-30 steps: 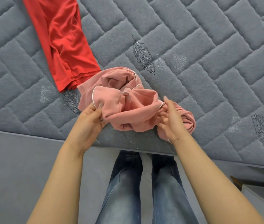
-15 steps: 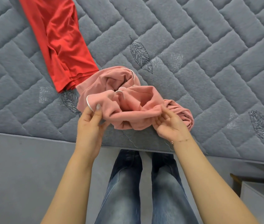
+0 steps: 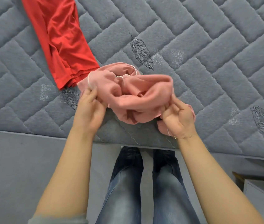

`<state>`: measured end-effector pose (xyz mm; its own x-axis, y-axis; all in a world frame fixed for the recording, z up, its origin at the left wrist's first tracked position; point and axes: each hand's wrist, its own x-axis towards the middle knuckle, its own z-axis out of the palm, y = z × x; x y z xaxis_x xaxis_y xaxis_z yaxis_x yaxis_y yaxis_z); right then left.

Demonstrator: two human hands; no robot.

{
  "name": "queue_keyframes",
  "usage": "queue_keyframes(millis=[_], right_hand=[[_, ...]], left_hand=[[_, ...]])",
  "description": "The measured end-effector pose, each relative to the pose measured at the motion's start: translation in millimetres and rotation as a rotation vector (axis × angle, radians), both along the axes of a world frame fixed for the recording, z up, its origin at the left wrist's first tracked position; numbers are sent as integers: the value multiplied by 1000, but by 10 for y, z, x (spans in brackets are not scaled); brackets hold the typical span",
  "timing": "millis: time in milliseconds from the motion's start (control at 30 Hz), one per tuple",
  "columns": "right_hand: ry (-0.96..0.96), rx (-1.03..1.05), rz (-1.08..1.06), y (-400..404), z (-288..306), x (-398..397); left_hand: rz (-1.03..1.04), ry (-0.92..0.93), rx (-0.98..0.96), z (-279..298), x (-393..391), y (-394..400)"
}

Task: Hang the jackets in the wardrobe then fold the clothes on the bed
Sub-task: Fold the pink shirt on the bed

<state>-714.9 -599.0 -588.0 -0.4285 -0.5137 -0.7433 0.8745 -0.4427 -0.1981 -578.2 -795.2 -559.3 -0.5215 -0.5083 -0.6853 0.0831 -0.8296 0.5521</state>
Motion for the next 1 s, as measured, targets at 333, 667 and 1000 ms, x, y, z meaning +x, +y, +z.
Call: queue_keyframes(millis=[333, 667, 1000], right_hand=[[566, 778, 611, 211, -511, 246], [458, 836, 641, -404, -721, -99], [1045, 801, 411, 185, 1237, -522]], left_hand=[[-489, -612, -483, -626, 341, 516], [-357, -444, -603, -469, -226, 151], [-383, 7, -715, 1580, -483, -153]])
